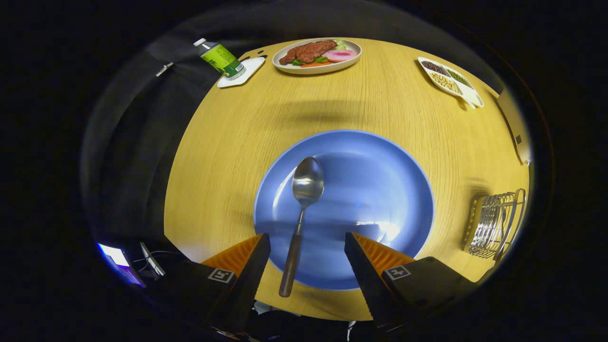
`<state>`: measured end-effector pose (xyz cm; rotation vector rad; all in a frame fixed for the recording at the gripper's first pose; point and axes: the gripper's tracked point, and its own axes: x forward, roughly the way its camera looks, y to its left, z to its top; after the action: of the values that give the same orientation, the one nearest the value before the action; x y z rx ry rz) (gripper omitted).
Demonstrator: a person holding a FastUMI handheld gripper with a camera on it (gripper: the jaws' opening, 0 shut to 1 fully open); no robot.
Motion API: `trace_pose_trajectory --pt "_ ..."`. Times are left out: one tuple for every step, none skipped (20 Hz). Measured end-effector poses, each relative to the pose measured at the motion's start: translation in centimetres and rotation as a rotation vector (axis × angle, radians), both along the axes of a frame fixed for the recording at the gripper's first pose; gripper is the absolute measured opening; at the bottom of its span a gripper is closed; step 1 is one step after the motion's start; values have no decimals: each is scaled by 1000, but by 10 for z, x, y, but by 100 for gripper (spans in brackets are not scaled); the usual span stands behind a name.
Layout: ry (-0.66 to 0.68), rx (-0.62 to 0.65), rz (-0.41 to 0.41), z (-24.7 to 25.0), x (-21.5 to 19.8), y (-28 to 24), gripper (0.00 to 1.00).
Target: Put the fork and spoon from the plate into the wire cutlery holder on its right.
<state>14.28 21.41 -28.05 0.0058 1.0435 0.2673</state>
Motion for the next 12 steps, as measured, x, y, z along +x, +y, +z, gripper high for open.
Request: trace_pose_trajectory --pt "9 0 -2 -3 0 2 98" --pt "14 -2 -2 -5 0 4 96" --pt "21 -6 -3 -8 0 5 88" --pt "36 -9 0 -11 -2 6 85" --pt "50 -4 0 -12 -4 8 79" --pt "62 1 1 -9 -2 14 74" --pt "71 -3 -2 -12 -1 14 67" --pt "79 -3 -7 -14 -1 14 58" --pt "94 3 -12 -16 -2 15 49" --pt "110 8 -23 -20 -4 14 46" --pt "127 21 -36 -21 -6 14 31" --pt "145 33 -39 -24 -9 16 26"
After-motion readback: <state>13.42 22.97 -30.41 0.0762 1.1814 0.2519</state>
